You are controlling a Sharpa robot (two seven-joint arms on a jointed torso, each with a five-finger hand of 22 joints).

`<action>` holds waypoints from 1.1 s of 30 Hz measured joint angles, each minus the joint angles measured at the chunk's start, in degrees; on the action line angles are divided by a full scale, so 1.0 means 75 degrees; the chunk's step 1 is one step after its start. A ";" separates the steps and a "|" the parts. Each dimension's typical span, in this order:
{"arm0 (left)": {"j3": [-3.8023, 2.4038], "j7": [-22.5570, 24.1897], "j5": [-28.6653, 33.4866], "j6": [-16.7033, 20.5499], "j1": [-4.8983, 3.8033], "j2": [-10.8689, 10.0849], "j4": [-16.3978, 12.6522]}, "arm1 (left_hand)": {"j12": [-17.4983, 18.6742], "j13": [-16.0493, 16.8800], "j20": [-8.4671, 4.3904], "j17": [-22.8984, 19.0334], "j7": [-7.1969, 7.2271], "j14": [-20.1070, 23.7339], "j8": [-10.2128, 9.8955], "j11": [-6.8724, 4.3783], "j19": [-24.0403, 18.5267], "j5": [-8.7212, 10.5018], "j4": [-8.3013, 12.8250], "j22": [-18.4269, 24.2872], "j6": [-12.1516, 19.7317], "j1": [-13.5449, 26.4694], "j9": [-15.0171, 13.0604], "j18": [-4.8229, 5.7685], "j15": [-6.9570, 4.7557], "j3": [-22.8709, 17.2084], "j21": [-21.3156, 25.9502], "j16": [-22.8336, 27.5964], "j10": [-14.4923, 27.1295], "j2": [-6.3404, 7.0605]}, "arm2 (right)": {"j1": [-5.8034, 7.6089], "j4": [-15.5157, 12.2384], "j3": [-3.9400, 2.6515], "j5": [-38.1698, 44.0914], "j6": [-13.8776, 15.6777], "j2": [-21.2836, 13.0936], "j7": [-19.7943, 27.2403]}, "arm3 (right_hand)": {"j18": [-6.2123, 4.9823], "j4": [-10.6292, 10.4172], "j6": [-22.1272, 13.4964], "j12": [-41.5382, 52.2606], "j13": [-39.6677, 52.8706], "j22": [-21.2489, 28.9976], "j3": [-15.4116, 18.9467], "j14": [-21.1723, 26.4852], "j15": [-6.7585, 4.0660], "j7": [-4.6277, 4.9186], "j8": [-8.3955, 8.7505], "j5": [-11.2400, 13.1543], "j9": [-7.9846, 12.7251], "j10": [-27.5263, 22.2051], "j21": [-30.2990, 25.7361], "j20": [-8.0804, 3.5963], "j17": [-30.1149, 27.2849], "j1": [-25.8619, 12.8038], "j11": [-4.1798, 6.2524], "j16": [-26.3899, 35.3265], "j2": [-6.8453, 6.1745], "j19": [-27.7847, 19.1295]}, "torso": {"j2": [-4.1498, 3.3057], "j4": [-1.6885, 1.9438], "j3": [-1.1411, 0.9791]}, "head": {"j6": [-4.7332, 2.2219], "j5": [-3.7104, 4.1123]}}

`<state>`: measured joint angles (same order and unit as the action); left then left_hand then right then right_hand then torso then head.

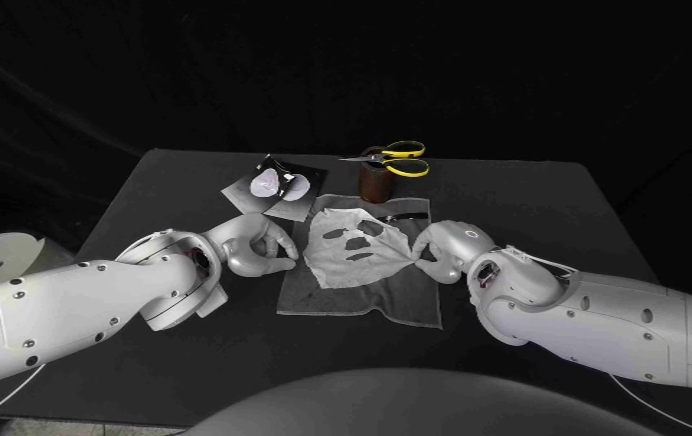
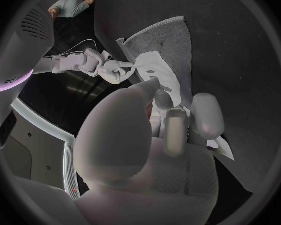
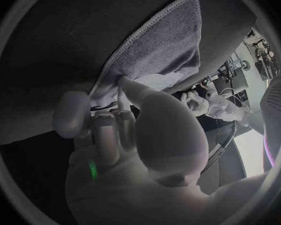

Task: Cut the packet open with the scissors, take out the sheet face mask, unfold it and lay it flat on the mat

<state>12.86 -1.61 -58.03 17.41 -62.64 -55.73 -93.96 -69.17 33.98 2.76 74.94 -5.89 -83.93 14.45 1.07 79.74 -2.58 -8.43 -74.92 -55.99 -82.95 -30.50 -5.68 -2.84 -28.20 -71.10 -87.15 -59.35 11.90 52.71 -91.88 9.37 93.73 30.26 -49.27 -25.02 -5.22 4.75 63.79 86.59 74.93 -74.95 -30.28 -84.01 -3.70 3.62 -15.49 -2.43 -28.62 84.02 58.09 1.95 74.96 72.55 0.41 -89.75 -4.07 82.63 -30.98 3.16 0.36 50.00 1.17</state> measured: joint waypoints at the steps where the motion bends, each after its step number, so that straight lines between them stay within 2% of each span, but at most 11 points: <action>1: 0.0000 0.0006 0.0004 0.0000 0.0000 0.0005 0.0002 | 0.0087 -0.0131 0.0009 0.0000 -0.0003 0.0000 -0.0042 0.0011 -0.0009 0.0000 -0.0003 0.0000 0.0059 0.0000 0.0013 0.0000 0.0000 -0.0016 0.0042 0.0024 0.0094 0.0000 | -0.0002 0.0005 0.0003 0.0000 0.0024 -0.0001 0.0000 | 0.0001 -0.0003 -0.0037 -0.0089 0.0001 0.0000 0.0003 0.0000 0.0000 0.0027 -0.0004 -0.0001 -0.0018 0.0000 -0.0099 0.0003 0.0000 -0.0055 0.0000 0.0008 -0.0055 -0.0026 | 0.0000 -0.0001 -0.0001 | 0.0000 -0.0003; 3: 0.0001 0.0023 0.0012 0.0001 0.0000 0.0017 0.0008 | 0.0355 -0.0587 0.0056 0.0000 -0.0044 -0.0016 -0.0104 0.0039 -0.0090 0.0000 0.0008 0.0000 0.0179 0.0000 0.0042 0.0000 0.0016 -0.0070 0.0164 0.0068 0.0398 0.0000 | -0.0006 0.0017 0.0009 -0.0006 0.0083 -0.0006 0.0000 | 0.0002 -0.0145 -0.0305 -0.0322 0.0001 0.0000 0.0144 0.0000 0.0000 0.0134 0.0037 -0.0016 -0.0018 -0.0002 -0.0403 0.0043 0.0000 -0.0276 -0.0005 0.0023 -0.0275 -0.0128 | 0.0000 -0.0001 -0.0001 | 0.0000 -0.0004; 4: 0.0001 0.0037 0.0018 0.0001 0.0000 0.0028 0.0012 | 0.0439 -0.0716 0.0055 0.0000 -0.0057 -0.0028 -0.0137 0.0038 -0.0112 0.0000 0.0007 0.0000 0.0192 0.0000 0.0052 0.0001 0.0028 -0.0089 0.0192 0.0084 0.0477 0.0000 | -0.0012 0.0026 0.0015 -0.0024 0.0129 -0.0012 0.0004 | 0.0001 -0.0233 -0.0490 -0.0480 0.0002 0.0001 0.0237 0.0011 0.0019 0.0193 0.0163 -0.0016 0.0028 -0.0028 -0.0616 0.0068 0.0000 -0.0404 -0.0062 0.0070 -0.0403 -0.0208 | 0.0000 -0.0001 -0.0001 | 0.0000 -0.0004; 7: 0.0001 0.0073 0.0036 0.0004 0.0000 0.0055 0.0024 | 0.0563 -0.0867 0.0055 0.0000 -0.0079 -0.0001 -0.0219 0.0049 -0.0112 0.0000 0.0039 0.0001 0.0308 0.0000 0.0101 0.0001 0.0055 -0.0121 0.0198 0.0084 0.0545 0.0000 | -0.0021 0.0030 0.0020 -0.0084 0.0248 -0.0020 0.0037 | 0.0001 -0.0352 -0.1044 -0.0851 0.0002 0.0002 0.0508 -0.0003 0.0196 0.0421 0.0519 -0.0016 0.0238 -0.0020 -0.1133 0.0196 -0.0002 -0.0630 -0.0284 0.0178 -0.0627 -0.0354 | -0.0001 -0.0005 -0.0002 | 0.0000 -0.0005; 9: 0.0001 0.0111 0.0051 0.0005 0.0000 0.0081 0.0042 | 0.0564 -0.0883 0.0081 0.0000 -0.0098 -0.0001 -0.0226 0.0049 -0.0138 0.0000 0.0041 0.0004 0.0339 0.0000 0.0122 0.0001 0.0055 -0.0165 0.0198 0.0084 0.0546 0.0000 | -0.0021 0.0020 0.0021 -0.0146 0.0349 -0.0026 0.0086 | -0.0013 -0.0372 -0.1291 -0.1007 0.0003 0.0003 0.0625 0.0002 0.0251 0.0500 0.0663 -0.0016 0.0308 -0.0009 -0.1389 0.0240 -0.0005 -0.0568 -0.0348 0.0251 -0.0741 -0.0453 | -0.0002 -0.0005 -0.0003 | 0.0000 -0.0006; 12: 0.0001 0.0168 0.0055 0.0003 0.0000 0.0132 0.0070 | 0.0585 -0.0884 0.0081 0.0000 -0.0112 -0.0001 -0.0274 0.0049 -0.0138 0.0000 0.0084 0.0030 0.0380 0.0000 0.0151 0.0001 0.0055 -0.0208 0.0198 0.0084 0.0546 0.0000 | -0.0021 -0.0031 0.0021 -0.0247 0.0490 -0.0054 0.0180 | -0.0127 -0.0400 -0.1473 -0.1110 0.0003 0.0006 0.0748 0.0013 0.0262 0.0552 0.0769 -0.0016 0.0355 0.0013 -0.1595 0.0289 -0.0008 -0.0475 -0.0371 0.0289 -0.0834 -0.0501 | -0.0004 -0.0006 -0.0003 | 0.0000 -0.0006; 22: -0.0001 0.0361 -0.0110 -0.0115 0.0000 0.0288 0.0226 | 0.0526 -0.0571 0.0081 0.0000 -0.0099 -0.0001 -0.0275 0.0050 -0.0138 0.0000 0.0117 0.0029 0.0396 -0.0059 0.0206 0.0001 0.0055 -0.0411 0.0198 0.0085 0.0397 -0.0059 | -0.0019 -0.0389 0.0019 -0.0588 0.0744 -0.0385 0.0503 | -0.0130 -0.0484 -0.1519 -0.1199 0.0001 0.0004 0.0951 0.0013 0.0317 0.0580 0.0813 -0.0148 0.0383 -0.0012 -0.1786 0.0343 -0.0006 -0.0422 -0.0398 0.0347 -0.0887 -0.0556 | -0.0004 -0.0011 -0.0003 | 0.0000 0.0016; 24: -0.0001 0.0397 -0.0181 -0.0155 0.0000 0.0343 0.0258 | 0.0429 -0.0357 0.0081 0.0000 -0.0099 0.0000 -0.0317 0.0035 -0.0138 0.0000 0.0144 0.0026 0.0396 -0.0099 0.0236 0.0001 0.0055 -0.0505 0.0198 0.0085 0.0264 -0.0099 | -0.0017 -0.0462 0.0019 -0.0660 0.0780 -0.0473 0.0566 | -0.0130 -0.0484 -0.1517 -0.1199 -0.0001 0.0004 0.0951 0.0013 0.0317 0.0582 0.0813 -0.0148 0.0383 -0.0012 -0.1755 0.0343 -0.0006 -0.0337 -0.0398 0.0347 -0.0802 -0.0556 | -0.0003 -0.0010 -0.0003 | 0.0000 0.0018; 26: -0.0001 0.0436 -0.0302 -0.0207 0.0000 0.0432 0.0306 | 0.0288 -0.0068 0.0081 0.0000 -0.0099 0.0000 -0.0363 0.0023 -0.0138 0.0000 0.0157 0.0015 0.0396 -0.0106 0.0278 0.0001 0.0055 -0.0670 0.0160 0.0085 0.0097 -0.0191 | -0.0010 -0.0549 0.0019 -0.0782 0.0831 -0.0568 0.0694 | -0.0129 -0.0533 -0.1429 -0.1130 -0.0004 0.0002 0.0899 0.0013 0.0317 0.0607 0.0794 -0.0152 0.0391 0.0006 -0.1574 0.0391 -0.0005 -0.0159 -0.0416 0.0325 -0.0624 -0.0505 | 0.0001 -0.0010 0.0002 | 0.0000 0.0015; 31: -0.0003 0.0530 -0.0817 -0.0350 -0.0001 0.0674 0.0443 | 0.0143 0.0276 0.0081 0.0000 -0.0068 0.0000 -0.0454 0.0008 -0.0138 0.0000 0.0111 -0.0007 0.0365 0.0044 0.0387 0.0000 0.0055 -0.1023 0.0111 0.0085 0.0004 -0.0399 | 0.0029 -0.0734 0.0016 -0.1275 0.0887 -0.0624 0.1330 | -0.0127 -0.0642 -0.1195 -0.0852 0.0002 0.0000 0.0254 0.0013 0.0317 0.0562 0.0741 -0.0284 0.0454 0.0016 -0.1192 0.0331 -0.0003 0.0160 -0.0426 0.0198 0.0102 -0.0348 | 0.0004 -0.0010 0.0002 | 0.0000 -0.0004; 33: -0.0003 0.0562 -0.1091 -0.0411 -0.0001 0.0769 0.0504 | 0.0139 0.0303 0.0081 0.0000 -0.0031 0.0000 -0.0563 0.0006 -0.0138 0.0000 0.0066 -0.0007 0.0437 0.0130 0.0471 0.0001 0.0055 -0.1177 0.0109 0.0085 0.0006 -0.0485 | 0.0045 -0.0777 0.0014 -0.1464 0.0848 -0.0574 0.1609 | -0.0125 -0.0653 -0.1195 -0.0826 0.0017 0.0000 0.0061 0.0013 0.0317 0.0562 0.0810 -0.0284 0.0483 0.0016 -0.1159 0.0347 0.0000 0.0182 -0.0426 0.0196 0.0204 -0.0328 | 0.0004 -0.0008 -0.0003 | 0.0000 -0.0005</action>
<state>12.84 2.60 -66.21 14.33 -62.65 -49.96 -90.18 -68.12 36.25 3.37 74.94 -6.12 -83.93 10.23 1.12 78.71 -2.58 -7.94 -74.97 -52.71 -81.98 -26.97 -5.68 -2.43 -37.03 -70.28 -86.51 -59.31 8.26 53.05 -97.71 9.48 82.76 36.62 -53.57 -12.95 -6.16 -0.15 54.82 80.40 75.05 -74.95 -29.82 -83.91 -1.32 7.83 -9.41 -4.56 -24.99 84.15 49.40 4.55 74.96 73.92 -2.79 -88.27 -2.54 80.17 -30.95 3.10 0.34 50.00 1.13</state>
